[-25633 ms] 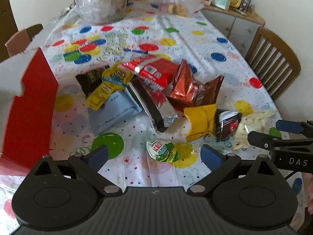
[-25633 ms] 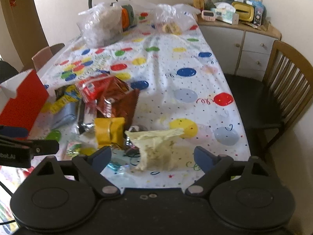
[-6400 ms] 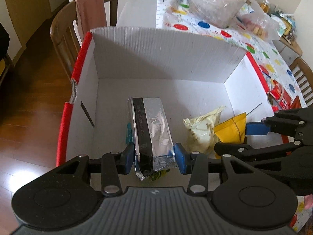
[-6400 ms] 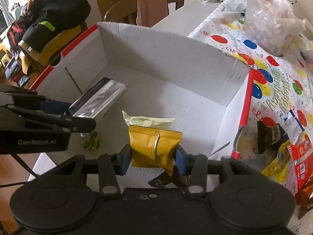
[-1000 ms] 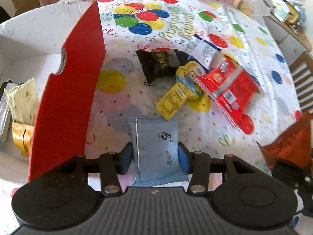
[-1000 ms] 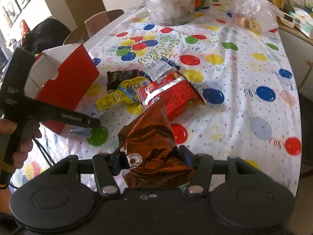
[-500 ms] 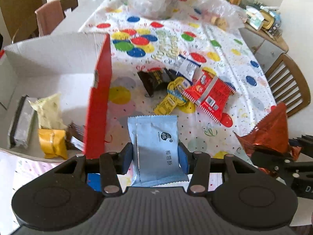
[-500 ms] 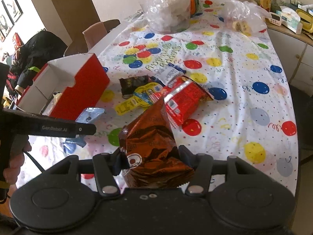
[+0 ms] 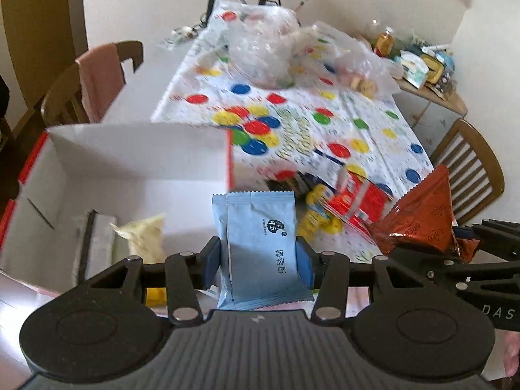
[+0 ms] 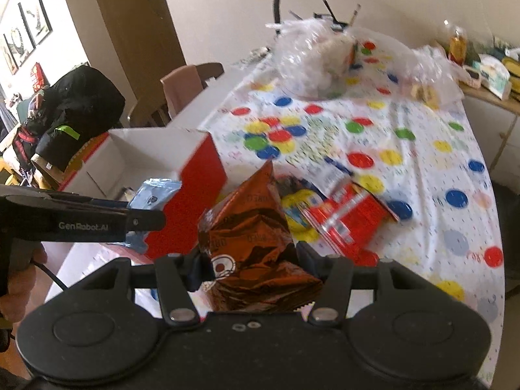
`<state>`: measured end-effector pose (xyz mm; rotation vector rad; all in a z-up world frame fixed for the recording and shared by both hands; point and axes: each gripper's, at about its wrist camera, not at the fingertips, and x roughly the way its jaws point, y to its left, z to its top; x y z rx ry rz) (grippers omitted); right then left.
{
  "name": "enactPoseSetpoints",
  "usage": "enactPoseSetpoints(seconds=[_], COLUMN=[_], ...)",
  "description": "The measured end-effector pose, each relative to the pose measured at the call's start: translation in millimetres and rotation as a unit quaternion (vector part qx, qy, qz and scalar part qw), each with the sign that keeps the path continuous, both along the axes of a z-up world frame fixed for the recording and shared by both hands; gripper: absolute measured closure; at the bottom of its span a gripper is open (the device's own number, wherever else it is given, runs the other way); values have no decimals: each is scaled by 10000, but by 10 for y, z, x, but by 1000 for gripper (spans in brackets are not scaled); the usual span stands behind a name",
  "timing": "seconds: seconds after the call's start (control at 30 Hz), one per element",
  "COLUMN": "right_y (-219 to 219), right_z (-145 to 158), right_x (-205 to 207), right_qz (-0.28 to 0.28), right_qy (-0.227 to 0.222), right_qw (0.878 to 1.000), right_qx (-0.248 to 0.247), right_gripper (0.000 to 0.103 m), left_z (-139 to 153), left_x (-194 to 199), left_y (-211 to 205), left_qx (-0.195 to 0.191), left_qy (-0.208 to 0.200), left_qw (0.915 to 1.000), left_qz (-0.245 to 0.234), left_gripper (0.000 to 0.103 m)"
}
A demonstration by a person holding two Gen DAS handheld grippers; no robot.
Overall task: Organize snacks
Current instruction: 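Carry the copper bag and blue packet with both tools over the box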
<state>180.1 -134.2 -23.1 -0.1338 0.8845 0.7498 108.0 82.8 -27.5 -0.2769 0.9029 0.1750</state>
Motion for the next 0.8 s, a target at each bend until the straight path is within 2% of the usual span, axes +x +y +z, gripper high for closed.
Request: enactPoseSetpoints(seconds=[0.4,0.8], right_y=[862,1739], right_z=[165,18], right_x=[-77,-100], right_qz=[46,182], right_qy=[-220,-139], right_qw=[9997,9997], right_qx=[117,-67], right_gripper=[48,48], left_z=[155,-23], left_x=[-227,-386], left_y=[867,1628], left_qx=[305,431], left_qy=[-240,-8], left_qw=[9990,9982], left_qz=[242,421], left_gripper=[56,56])
